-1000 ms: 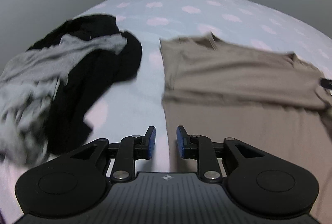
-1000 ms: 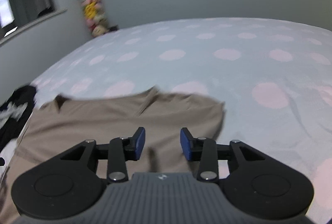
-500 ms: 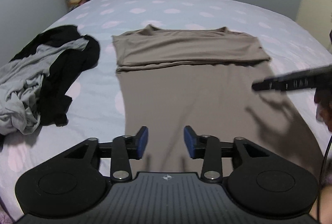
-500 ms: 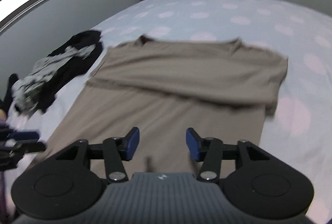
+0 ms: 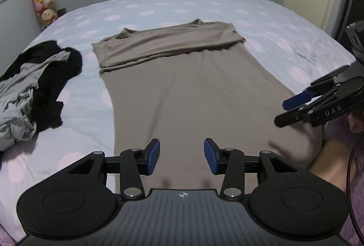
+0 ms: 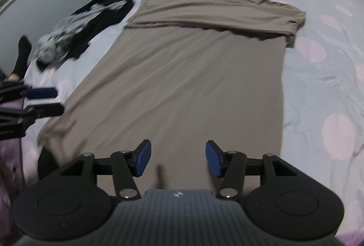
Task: Fold clothes
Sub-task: 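Move both open grippers back to the beige shirt's hem edge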
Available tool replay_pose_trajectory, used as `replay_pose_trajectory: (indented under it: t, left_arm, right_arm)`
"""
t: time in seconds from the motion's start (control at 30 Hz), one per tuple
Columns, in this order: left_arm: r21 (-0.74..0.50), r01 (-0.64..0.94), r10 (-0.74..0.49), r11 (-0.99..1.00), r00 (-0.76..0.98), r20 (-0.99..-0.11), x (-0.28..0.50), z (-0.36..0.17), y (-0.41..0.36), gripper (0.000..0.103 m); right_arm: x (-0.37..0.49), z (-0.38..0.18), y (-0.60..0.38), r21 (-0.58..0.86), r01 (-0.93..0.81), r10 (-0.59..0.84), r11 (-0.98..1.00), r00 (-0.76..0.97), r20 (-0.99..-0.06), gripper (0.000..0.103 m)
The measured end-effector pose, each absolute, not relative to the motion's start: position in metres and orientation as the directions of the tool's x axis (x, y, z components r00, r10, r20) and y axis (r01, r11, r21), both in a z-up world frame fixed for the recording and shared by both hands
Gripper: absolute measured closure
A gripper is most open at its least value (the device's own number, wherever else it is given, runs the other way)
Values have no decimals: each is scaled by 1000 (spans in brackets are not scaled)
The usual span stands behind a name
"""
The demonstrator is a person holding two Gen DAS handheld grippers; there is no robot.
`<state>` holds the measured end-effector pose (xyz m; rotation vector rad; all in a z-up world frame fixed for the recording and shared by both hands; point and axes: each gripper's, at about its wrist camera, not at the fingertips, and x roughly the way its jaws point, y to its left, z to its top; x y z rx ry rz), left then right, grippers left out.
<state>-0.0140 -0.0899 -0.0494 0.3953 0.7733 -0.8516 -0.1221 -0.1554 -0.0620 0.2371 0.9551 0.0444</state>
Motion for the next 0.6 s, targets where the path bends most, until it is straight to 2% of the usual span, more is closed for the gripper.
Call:
replay_pose_trajectory:
  t: [0.1, 0.27, 0.3, 0.4, 0.6]
  left_arm:
    - [21, 820, -538, 572, 394, -745, -24, -49, -87, 58]
    - [36, 855, -539, 518, 359, -762, -39, -54, -87, 58]
    - [42, 864, -539, 502, 350, -766, -42, -55, -87, 57]
    - [54, 884, -537, 464, 329, -777, -49, -60, -89, 55]
    - [48, 893, -526, 447, 306, -794, -50, -68, -90, 55]
  right_arm:
    - [-130, -64, -133, 226, 2, 188, 974, 554, -811, 46]
    - [-136, -76, -95, 192, -97, 214, 977, 497, -841, 46]
    - [-137, -78, -90, 179, -107, 208, 978, 484, -850, 45]
    - [-137, -86, -79, 147, -110, 182, 983, 461, -869, 33]
    - [-138, -94, -75, 94, -91, 126, 991, 467, -875, 32]
